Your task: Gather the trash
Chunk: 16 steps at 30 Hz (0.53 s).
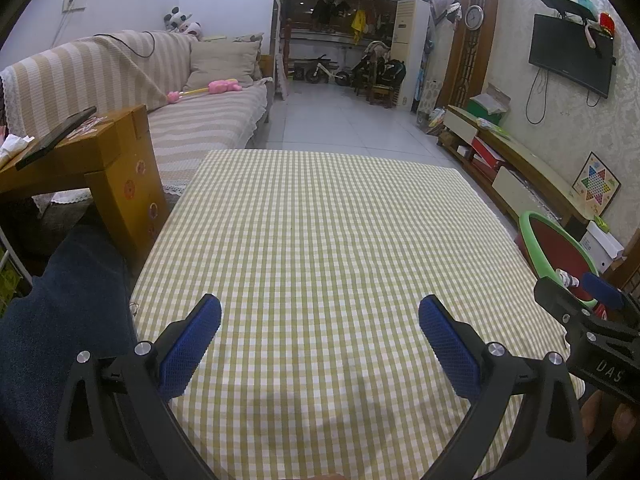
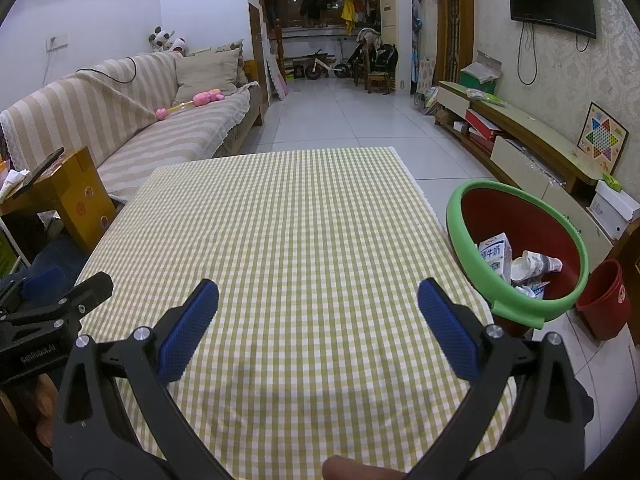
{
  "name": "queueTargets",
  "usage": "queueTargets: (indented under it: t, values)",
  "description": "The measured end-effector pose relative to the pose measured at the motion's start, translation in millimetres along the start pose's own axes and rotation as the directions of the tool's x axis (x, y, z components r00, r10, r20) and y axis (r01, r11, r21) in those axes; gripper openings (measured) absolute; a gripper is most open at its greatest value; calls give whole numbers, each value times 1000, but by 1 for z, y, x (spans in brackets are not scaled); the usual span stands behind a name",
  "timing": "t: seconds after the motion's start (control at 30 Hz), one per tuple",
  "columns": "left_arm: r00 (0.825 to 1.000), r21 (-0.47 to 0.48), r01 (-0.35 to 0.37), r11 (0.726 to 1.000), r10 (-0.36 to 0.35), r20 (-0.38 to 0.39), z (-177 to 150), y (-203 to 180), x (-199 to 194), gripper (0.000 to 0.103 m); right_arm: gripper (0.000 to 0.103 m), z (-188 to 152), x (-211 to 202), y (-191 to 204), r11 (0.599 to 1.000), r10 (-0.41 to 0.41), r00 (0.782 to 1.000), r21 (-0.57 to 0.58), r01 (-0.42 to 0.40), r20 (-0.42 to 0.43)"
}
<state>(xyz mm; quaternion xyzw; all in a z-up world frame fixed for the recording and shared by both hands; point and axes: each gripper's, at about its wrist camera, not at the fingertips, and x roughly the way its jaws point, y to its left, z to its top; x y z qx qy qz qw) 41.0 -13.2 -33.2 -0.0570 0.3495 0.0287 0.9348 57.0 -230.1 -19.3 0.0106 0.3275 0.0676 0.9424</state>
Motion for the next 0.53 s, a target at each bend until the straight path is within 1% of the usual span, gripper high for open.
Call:
queueTargets:
  t: [0.13, 0.2, 0.27, 0.37, 0.53]
  values:
    - [1000, -1, 5, 1000, -5, 3, 0, 0, -1, 95, 98, 0, 0, 0, 1000, -1, 1000, 0, 1, 0]
    - [999, -1, 18, 1000, -18, 30, 0, 1, -5, 95, 98, 0, 0, 0, 1000, 0, 1000, 0, 0, 0]
    - [999, 6, 12, 1000, -12, 39, -2, 1, -6, 95, 98, 0, 0, 0, 1000, 0, 1000, 0, 0, 0]
    - [1000, 9, -12, 1000, 11, 21, -3, 1, -2, 95, 98, 0, 0, 0, 1000, 0, 1000, 0, 0, -1]
    - [1000, 3, -23, 1000, 23, 15, -3, 3, -1, 95, 98, 0, 0, 0, 1000, -1, 1000, 0, 1, 0]
